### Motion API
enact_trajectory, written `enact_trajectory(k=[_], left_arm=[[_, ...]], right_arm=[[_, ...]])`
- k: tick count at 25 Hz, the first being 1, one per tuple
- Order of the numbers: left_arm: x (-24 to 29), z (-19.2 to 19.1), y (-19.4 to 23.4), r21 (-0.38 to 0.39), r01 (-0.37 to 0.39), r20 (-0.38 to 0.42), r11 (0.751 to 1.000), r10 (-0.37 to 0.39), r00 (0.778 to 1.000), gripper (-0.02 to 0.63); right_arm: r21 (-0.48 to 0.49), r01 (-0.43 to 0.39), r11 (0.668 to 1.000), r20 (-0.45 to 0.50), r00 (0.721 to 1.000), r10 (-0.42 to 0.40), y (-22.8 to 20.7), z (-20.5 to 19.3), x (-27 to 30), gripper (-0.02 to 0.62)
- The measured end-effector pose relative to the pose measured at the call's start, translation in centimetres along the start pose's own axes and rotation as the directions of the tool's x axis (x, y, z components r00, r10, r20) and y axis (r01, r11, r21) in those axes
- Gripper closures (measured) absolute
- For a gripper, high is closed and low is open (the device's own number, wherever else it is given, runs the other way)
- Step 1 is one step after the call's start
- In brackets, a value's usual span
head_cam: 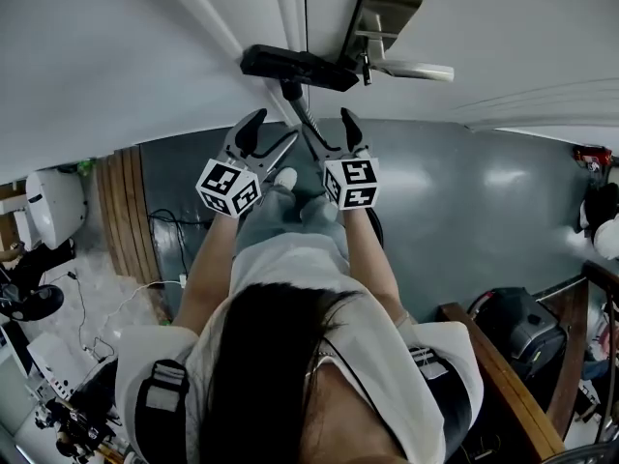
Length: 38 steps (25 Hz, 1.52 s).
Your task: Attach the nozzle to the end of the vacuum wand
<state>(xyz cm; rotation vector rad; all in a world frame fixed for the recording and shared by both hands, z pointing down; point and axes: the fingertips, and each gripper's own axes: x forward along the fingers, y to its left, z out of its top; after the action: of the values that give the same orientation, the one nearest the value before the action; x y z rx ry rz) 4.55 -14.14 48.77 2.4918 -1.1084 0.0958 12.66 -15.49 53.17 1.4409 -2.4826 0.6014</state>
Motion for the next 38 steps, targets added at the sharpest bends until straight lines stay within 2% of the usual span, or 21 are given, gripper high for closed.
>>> enact_trajectory(k=[6, 10, 14, 18, 21, 22, 24, 29, 31, 35, 38], left_arm=[[-0.6, 0.7, -0.5, -0.009, 0.004, 0.034, 1.000, -0.004, 0.999, 0.284], [-1.1, 1.3, -0.4, -0.031, -0.001, 0.061, 1.000, 0.003, 0.998, 0.284], [-1.6, 2.6, -1.0, -0.085, 0.030, 0.128, 0.996, -0.019, 0.992, 0.284], [-1.4, 2.8, -1.5, -0.035, 0.013, 0.122, 0.999, -0.009, 0.992, 0.285], [-1.4, 2.8, -1.2, -0.016, -0.019, 0.111, 1.000, 0.020, 0.994, 0.285], [-1.4, 2.8, -1.2, -0.010, -0.030, 0.104, 0.999, 0.031, 0.994, 0.285], [-1.5, 2.7, -1.1, 0.002, -0.049, 0.092, 0.999, 0.048, 0.995, 0.285], [-2.0, 2.9, -1.3, 0.020, -0.058, 0.102, 0.998, 0.056, 0.993, 0.291], [-2.0, 3.2, -1.5, 0.034, -0.060, 0.108, 0.998, 0.056, 0.993, 0.304], [-2.0, 3.7, -1.2, 0.037, -0.081, 0.121, 0.996, 0.076, 0.990, 0.336], [-2.0, 3.6, -0.8, 0.045, -0.107, 0.113, 0.993, 0.101, 0.988, 0.384]], right_arm=[[-0.001, 0.009, 1.000, 0.051, 0.999, -0.009, 0.2, 2.5, -1.4, 0.245], [-0.002, -0.020, 1.000, 0.043, 0.999, 0.020, 0.7, 3.1, -2.0, 0.246], [-0.020, -0.028, 0.999, 0.021, 0.999, 0.028, 0.7, 3.3, -2.5, 0.247], [-0.031, -0.015, 0.999, 0.035, 0.999, 0.016, 0.7, 3.7, -2.9, 0.247], [-0.078, -0.001, 0.997, 0.029, 1.000, 0.003, 1.0, 3.7, -2.9, 0.252], [-0.097, 0.005, 0.995, 0.029, 1.000, -0.002, 1.1, 3.8, -2.9, 0.267], [-0.111, 0.016, 0.994, 0.041, 0.999, -0.011, 1.3, 4.1, -3.1, 0.364], [-0.118, 0.031, 0.993, 0.065, 0.998, -0.023, 1.7, 4.7, -3.3, 0.448], [-0.118, 0.033, 0.992, 0.072, 0.997, -0.024, 1.9, 4.8, -3.3, 0.503], [-0.106, 0.051, 0.993, 0.071, 0.996, -0.044, 1.9, 4.8, -3.2, 0.537], [-0.097, 0.067, 0.993, 0.067, 0.996, -0.060, 1.9, 4.6, -2.9, 0.563]])
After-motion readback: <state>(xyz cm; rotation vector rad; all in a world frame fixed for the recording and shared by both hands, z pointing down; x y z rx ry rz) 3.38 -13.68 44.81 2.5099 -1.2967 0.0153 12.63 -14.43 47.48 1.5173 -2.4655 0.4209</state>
